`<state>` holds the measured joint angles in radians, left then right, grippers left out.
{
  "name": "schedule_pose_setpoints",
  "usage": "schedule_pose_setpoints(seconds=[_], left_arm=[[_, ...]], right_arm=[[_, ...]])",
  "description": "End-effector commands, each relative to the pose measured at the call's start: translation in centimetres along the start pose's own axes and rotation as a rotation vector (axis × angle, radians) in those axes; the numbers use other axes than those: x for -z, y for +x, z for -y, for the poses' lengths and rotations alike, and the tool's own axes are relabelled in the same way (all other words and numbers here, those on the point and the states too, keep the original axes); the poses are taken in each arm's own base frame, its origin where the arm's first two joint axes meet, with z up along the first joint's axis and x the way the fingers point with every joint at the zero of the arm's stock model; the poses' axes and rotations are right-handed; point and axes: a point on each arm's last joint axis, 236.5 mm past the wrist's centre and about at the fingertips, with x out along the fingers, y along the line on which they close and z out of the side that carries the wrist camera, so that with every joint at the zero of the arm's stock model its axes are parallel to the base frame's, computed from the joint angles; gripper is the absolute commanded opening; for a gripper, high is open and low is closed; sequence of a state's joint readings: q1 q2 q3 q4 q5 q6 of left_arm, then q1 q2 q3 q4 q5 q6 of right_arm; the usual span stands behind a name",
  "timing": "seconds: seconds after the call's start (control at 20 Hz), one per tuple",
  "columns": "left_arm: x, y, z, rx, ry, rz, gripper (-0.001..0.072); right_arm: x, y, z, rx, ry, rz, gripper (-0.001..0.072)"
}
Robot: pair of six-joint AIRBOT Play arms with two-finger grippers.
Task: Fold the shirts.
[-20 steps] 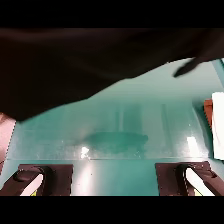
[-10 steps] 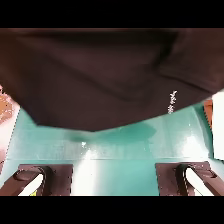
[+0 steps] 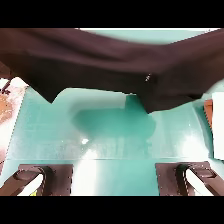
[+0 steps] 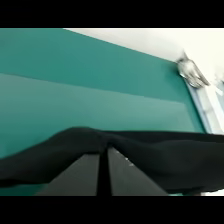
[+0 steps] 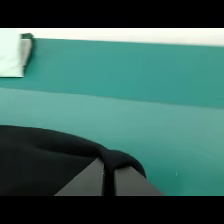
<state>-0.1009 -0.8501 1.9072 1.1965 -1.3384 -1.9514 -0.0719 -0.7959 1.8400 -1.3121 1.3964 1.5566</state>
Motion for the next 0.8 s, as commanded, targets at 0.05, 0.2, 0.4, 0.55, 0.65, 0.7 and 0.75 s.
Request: schedule_pose_setpoints(seconds=[0.05,0.2,0.4,0.55,0.65,0.7,0.75], left_arm=[[1.4,-4.4,7.7,0.266,0.033,-0.055,0.0029],[-0.8,-10.3,13.7,0.465,0.073,0.078,0.0029],[-1.0,-9.1,11.3,0.361,0.069,0.078,0.0029],[2.3,-1.3,0.9,0.017,0.012,-0.1,0.0029],[6.5,4.3,-6.2,-0.16,-0.022,-0.257,0.0029],[9.0,6.9,-9.4,-0.22,-0.045,-0.32,0.0029],[11.7,9.7,-12.7,-0.274,-0.078,-0.366,0.0029]], right_arm=[[-5.5,-10.3,-2.6,0.001,-0.147,0.309,0.002],[-10.1,-19.1,-4.6,-0.013,-0.215,0.63,0.0019],[-11.9,-19.1,-3.5,-0.01,-0.111,0.681,0.002],[-6.0,-7.1,1.7,0.131,0.064,0.245,0.002],[0.8,2.1,3.9,0.161,0.125,-0.087,0.0021],[4.6,6.7,4.4,0.149,0.152,-0.234,0.0021],[8.0,10.6,5.0,0.141,0.172,-0.343,0.0021]])
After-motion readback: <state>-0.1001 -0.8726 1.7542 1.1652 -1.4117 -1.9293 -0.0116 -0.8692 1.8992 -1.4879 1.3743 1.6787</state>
